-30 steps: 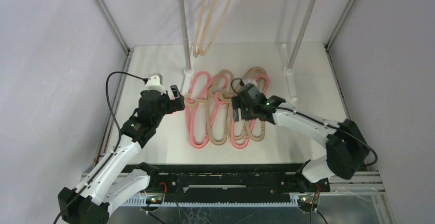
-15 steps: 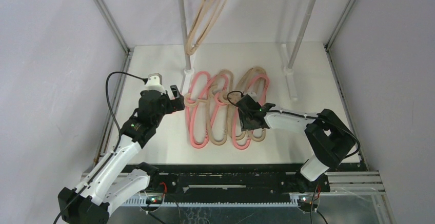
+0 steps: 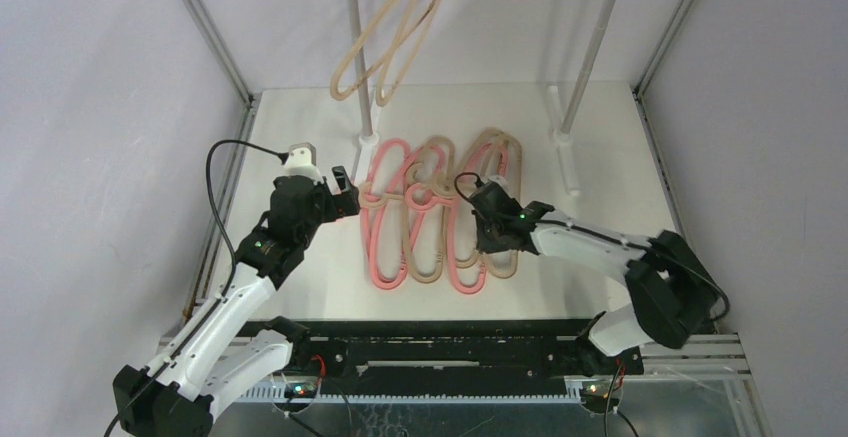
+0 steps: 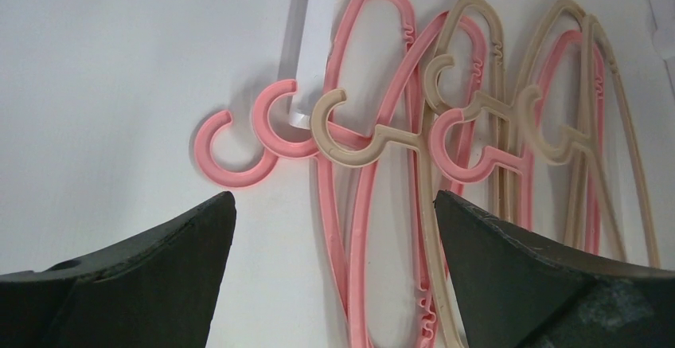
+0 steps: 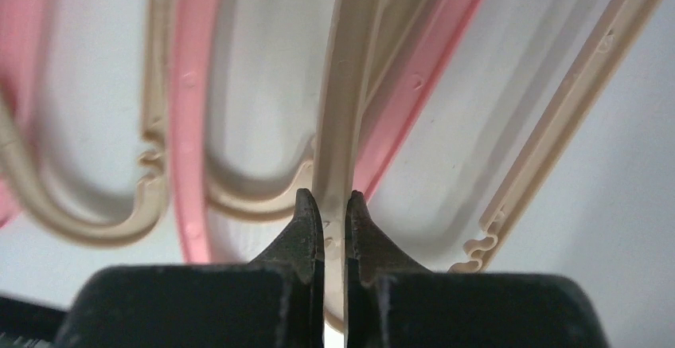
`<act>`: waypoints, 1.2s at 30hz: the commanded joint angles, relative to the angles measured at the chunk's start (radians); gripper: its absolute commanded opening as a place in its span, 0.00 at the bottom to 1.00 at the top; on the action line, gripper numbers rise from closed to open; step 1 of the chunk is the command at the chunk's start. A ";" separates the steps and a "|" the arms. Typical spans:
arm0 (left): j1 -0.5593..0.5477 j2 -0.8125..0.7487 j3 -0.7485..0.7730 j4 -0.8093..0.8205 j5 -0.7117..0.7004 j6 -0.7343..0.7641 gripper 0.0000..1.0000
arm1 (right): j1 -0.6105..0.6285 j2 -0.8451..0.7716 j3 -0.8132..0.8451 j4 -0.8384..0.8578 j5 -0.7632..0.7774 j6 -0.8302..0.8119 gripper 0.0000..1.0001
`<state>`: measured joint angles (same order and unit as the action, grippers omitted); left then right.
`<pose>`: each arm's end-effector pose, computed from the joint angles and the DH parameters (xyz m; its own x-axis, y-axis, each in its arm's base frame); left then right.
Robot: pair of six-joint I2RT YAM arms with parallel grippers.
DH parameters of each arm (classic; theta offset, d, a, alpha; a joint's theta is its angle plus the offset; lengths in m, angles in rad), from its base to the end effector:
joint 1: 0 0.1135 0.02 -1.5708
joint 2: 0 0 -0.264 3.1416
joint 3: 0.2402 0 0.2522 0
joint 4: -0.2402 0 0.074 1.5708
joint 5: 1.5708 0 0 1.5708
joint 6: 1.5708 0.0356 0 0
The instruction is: Organize the hangers
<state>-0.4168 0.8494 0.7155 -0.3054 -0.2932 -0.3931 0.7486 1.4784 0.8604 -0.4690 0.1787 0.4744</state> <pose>0.1818 -0.0692 0.2925 -0.4161 -0.2168 -0.8831 -0.0119 0.9724 -0.2331 0.2100 0.1865 0.1868 -0.8552 -0.1809 -0.4857 -0.2456 0.9666 0.0725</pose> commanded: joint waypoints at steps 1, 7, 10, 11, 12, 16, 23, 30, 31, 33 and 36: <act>-0.005 -0.020 0.001 0.003 -0.017 -0.006 1.00 | 0.003 -0.193 0.050 -0.058 -0.099 0.005 0.00; -0.004 -0.032 -0.002 0.003 -0.013 -0.007 0.99 | -0.098 -0.386 0.116 -0.076 -0.228 0.018 0.00; -0.005 -0.037 0.000 0.001 -0.009 -0.007 0.99 | -0.209 -0.434 0.122 0.034 -0.408 0.068 0.00; -0.005 -0.040 -0.001 0.000 -0.009 -0.007 0.99 | -0.236 -0.439 0.128 0.083 -0.461 0.086 0.00; -0.005 -0.042 -0.002 0.000 -0.010 -0.007 0.99 | -0.266 -0.438 0.142 0.121 -0.497 0.104 0.00; -0.004 -0.049 -0.007 -0.001 -0.010 -0.007 0.99 | -0.308 -0.396 0.226 0.286 -0.576 0.155 0.00; -0.005 -0.062 -0.016 -0.001 -0.005 -0.013 0.99 | -0.345 -0.231 0.459 0.544 -0.724 0.306 0.00; -0.005 -0.069 -0.017 -0.001 0.002 -0.018 1.00 | -0.354 -0.074 0.647 0.612 -0.658 0.341 0.00; -0.005 -0.070 -0.017 -0.001 0.003 -0.017 1.00 | -0.354 -0.052 0.663 0.614 -0.645 0.344 0.00; -0.005 -0.072 -0.018 -0.001 0.006 -0.015 1.00 | -0.358 -0.009 0.691 0.625 -0.619 0.358 0.00; -0.005 -0.072 -0.021 -0.001 0.005 -0.013 0.99 | -0.368 0.056 0.715 0.681 -0.616 0.418 0.00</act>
<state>-0.4168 0.7952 0.7155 -0.3248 -0.2920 -0.3939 0.3969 1.4830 1.5097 0.0593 -0.4690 0.8276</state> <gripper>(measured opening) 0.995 0.041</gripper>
